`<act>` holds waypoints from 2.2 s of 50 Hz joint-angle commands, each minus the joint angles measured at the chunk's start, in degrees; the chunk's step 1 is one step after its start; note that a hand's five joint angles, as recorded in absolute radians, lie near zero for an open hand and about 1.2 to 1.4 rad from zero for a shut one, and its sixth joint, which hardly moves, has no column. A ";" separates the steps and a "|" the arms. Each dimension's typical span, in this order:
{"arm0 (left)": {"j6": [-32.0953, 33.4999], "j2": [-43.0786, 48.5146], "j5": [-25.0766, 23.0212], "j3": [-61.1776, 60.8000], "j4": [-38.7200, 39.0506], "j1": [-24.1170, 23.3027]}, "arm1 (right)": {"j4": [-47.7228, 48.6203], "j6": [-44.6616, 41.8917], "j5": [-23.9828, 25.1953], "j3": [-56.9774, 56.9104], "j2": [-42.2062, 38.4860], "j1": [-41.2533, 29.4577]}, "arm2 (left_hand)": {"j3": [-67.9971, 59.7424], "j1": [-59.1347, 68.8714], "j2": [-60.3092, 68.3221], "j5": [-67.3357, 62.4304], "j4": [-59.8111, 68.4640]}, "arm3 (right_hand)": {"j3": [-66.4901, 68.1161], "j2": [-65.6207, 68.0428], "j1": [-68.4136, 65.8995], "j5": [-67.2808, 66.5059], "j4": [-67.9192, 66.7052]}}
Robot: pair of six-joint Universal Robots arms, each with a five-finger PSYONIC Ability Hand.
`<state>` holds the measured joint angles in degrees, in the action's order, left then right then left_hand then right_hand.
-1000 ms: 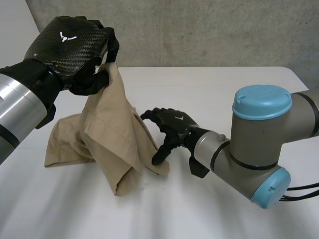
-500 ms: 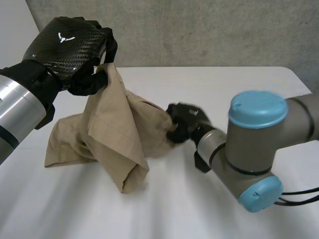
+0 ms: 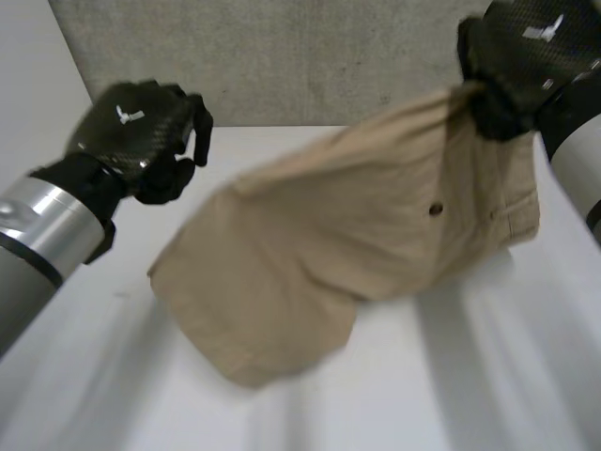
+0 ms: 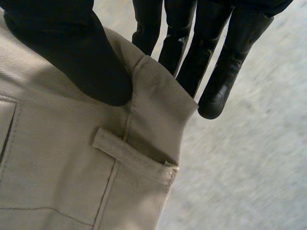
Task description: Fold the shorts.
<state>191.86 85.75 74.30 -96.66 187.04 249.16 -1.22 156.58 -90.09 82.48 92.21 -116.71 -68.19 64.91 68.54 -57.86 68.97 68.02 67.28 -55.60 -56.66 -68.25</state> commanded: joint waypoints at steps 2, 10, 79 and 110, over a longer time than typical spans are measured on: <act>0.53 13.62 0.23 -2.40 8.69 -0.34 | -2.12 0.66 -0.35 -1.17 -14.32 -2.20 | 31.13 -27.85 -31.48 30.80 -31.91 | 11.98 12.72 -24.40 -13.34 -11.75; 0.09 18.66 0.93 1.83 6.07 1.07 | -1.85 1.10 -3.69 -2.50 -19.88 -1.32 | 42.84 -39.55 -43.18 42.50 -43.62 | 11.98 12.72 -24.40 -13.34 -11.75; -8.53 17.96 17.36 39.70 16.41 2.12 | 34.58 -7.43 -2.19 -26.65 -18.47 -0.71 | -11.81 15.09 11.46 -12.14 11.03 | 11.98 12.72 -24.40 -13.34 -11.75; -6.51 9.87 10.25 -15.75 12.84 2.83 | 7.29 -4.79 5.72 6.46 -23.57 2.28 | -11.81 15.09 11.46 -12.14 11.03 | 11.98 12.72 -24.40 -13.34 -11.75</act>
<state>184.33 93.89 86.53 -106.14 202.59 252.18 6.70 152.03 -83.82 82.95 70.90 -114.54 -68.27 64.75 68.60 -55.77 68.73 68.33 67.28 -55.60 -56.80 -68.32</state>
